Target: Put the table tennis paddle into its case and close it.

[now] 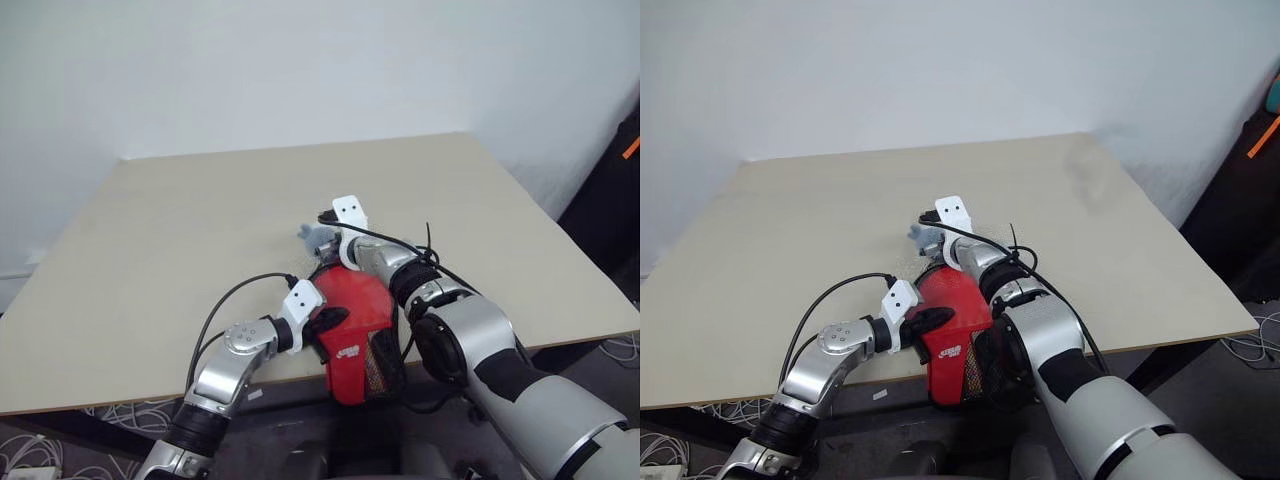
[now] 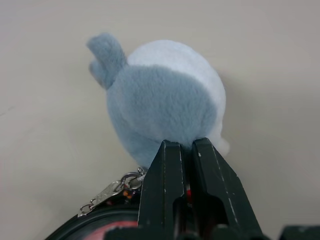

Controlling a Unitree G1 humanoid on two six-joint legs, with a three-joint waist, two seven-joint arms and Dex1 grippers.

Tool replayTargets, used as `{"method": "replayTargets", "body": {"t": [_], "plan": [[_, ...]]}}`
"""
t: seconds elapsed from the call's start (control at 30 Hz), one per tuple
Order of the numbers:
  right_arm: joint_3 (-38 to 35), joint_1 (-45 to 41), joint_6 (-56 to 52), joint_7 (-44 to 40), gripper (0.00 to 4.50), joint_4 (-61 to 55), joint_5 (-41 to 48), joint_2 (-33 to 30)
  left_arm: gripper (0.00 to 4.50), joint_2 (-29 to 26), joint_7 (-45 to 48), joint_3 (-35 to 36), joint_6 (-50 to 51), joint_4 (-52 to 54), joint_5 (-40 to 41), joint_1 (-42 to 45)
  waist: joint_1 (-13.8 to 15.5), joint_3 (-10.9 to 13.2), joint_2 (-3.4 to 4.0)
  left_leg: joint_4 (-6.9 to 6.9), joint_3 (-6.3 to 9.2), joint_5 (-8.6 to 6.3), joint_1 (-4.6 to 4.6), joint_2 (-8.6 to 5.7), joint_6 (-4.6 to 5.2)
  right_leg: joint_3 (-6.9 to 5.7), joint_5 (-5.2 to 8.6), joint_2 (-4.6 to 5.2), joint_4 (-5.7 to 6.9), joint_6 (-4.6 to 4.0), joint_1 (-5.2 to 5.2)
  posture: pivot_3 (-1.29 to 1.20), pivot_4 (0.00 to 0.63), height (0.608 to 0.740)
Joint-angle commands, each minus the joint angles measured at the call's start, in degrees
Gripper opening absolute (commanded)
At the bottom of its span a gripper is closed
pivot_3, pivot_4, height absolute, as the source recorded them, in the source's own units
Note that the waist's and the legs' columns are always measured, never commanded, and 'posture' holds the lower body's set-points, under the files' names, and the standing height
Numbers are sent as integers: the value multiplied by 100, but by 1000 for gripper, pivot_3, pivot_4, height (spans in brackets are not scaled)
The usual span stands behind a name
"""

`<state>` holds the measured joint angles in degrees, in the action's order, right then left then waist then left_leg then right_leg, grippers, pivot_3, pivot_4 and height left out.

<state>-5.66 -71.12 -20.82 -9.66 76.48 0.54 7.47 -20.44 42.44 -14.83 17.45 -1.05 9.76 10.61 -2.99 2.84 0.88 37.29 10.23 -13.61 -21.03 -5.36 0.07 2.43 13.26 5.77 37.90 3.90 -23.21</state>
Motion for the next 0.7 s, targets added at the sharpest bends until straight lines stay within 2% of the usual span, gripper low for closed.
{"method": "replayTargets", "body": {"t": [0.03, 0.3, 0.43, 0.53, 0.7], "plan": [[-81, -95, 120, 218, 0, -206, -8, -377, 39, -15, -10, -186, 259, -296, -185, -84, 1, 0, 0, 0, -1, 0, 0, 0, 0, 0, 0, 0, 0, 0, 1, 0, 0, 698], [46, 284, -188, -242, 0, -588, -47, -1241, 39, 69, 26, -236, 232, -477, -198, 76, 1, -8, 13, 0, -3, 2, 9, -6, 4, -6, 11, 6, -6, 18, 25, 0, 0, 698], [128, 650, -713, -595, 0, -1269, -35, -1639, 39, 116, 22, -249, 190, -565, -211, 123, 42, -13, 20, 1, 3, 2, 22, -11, 6, -13, 19, 11, -16, 30, 60, 0, 0, 698], [197, 1115, -1383, -874, 0, -2305, 12, -1913, 39, 166, -34, -228, 129, -651, -224, 171, 57, -15, 22, 2, 10, 2, 31, -15, 7, -20, 22, 15, -21, 34, 74, 0, 0, 698], [275, 2269, -2923, -1407, 0, -4979, 296, -2386, 39, 228, -65, -215, 88, -779, -248, 230, 207, -16, 23, 9, 5, 2, 27, -17, 8, -17, 25, 21, -21, 40, 74, 0, 0, 698]]}}
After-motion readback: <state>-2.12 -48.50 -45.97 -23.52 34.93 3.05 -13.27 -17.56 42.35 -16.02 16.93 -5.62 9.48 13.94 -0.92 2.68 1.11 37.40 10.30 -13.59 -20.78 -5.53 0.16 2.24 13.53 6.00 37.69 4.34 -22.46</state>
